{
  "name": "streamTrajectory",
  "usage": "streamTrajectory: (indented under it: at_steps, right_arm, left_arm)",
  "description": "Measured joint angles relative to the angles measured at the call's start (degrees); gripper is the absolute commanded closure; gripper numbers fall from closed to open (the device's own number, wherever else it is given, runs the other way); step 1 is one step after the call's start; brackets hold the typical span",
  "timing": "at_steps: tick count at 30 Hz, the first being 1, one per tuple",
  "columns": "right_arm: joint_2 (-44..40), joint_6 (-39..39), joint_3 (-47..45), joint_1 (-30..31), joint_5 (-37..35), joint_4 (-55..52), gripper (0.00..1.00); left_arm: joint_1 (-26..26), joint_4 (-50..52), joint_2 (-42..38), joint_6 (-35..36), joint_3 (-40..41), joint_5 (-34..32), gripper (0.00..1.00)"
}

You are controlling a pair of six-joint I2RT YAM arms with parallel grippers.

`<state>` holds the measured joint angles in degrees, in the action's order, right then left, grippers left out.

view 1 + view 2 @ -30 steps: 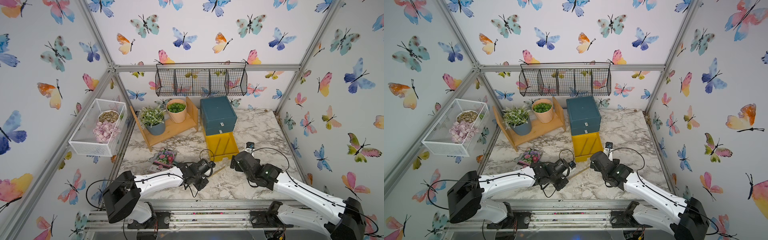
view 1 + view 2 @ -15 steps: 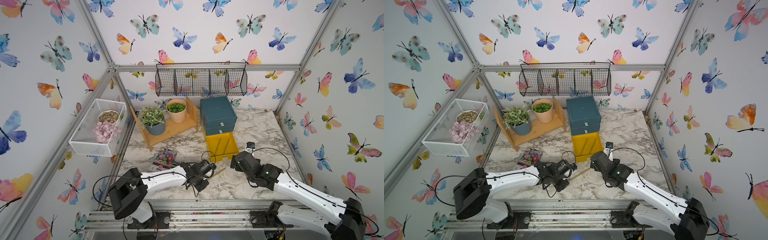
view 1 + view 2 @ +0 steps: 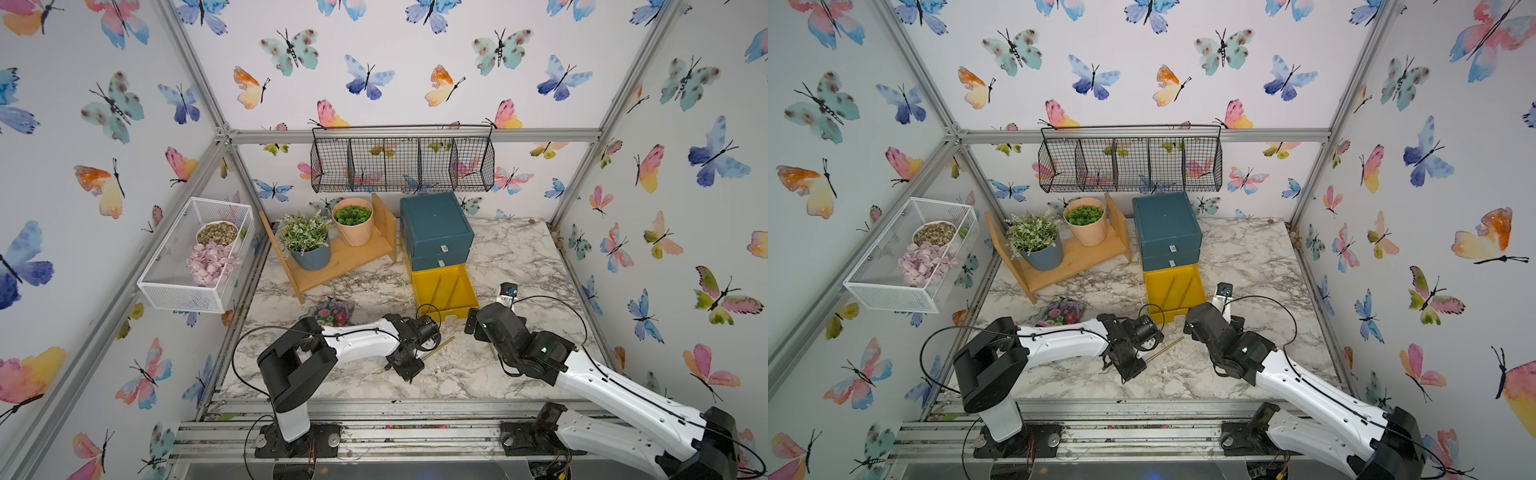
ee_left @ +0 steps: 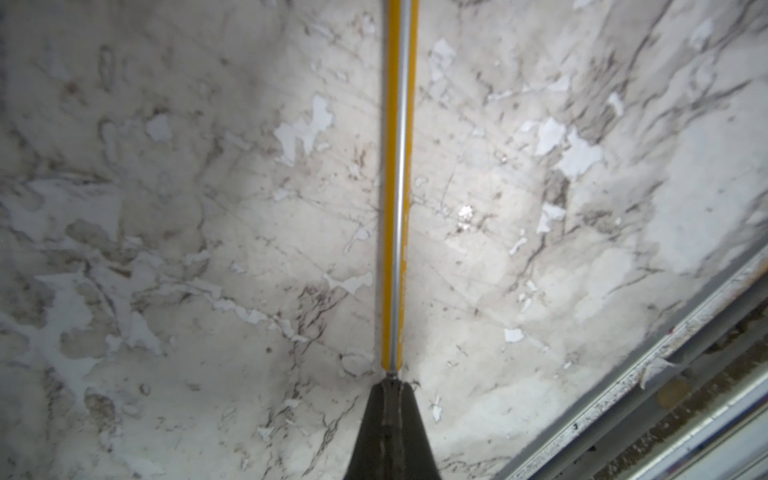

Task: Please place the pencils in the drawer according to their color
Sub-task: Pick up the pencil from the center of the board.

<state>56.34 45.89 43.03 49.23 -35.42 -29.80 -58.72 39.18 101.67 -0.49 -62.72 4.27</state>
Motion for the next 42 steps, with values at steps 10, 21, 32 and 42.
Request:
streamTrajectory:
  at_steps: [10, 21, 32, 42]
  right_arm:
    - [0.0, -0.09, -0.02, -0.02, -0.61, 0.28, 0.02]
    - [-0.42, -0.46, -0.04, -0.02, -0.83, 0.28, 0.01]
    - [-0.74, -0.46, -0.22, -0.02, -0.85, 0.46, 0.02]
    - [-0.72, 1.22, -0.76, -0.02, -2.45, 0.13, 0.02]
  left_arm:
    - [0.09, 1.81, 2.23, 0.07, -1.81, 0.52, 0.71]
    - [-0.28, 2.56, 2.51, -1.09, -2.27, -1.75, 1.0]
    - [-4.28, 1.46, 2.01, -2.4, -1.4, -10.29, 1.0]
    - [-4.61, -2.32, -2.75, -3.32, 2.69, -13.38, 1.0]
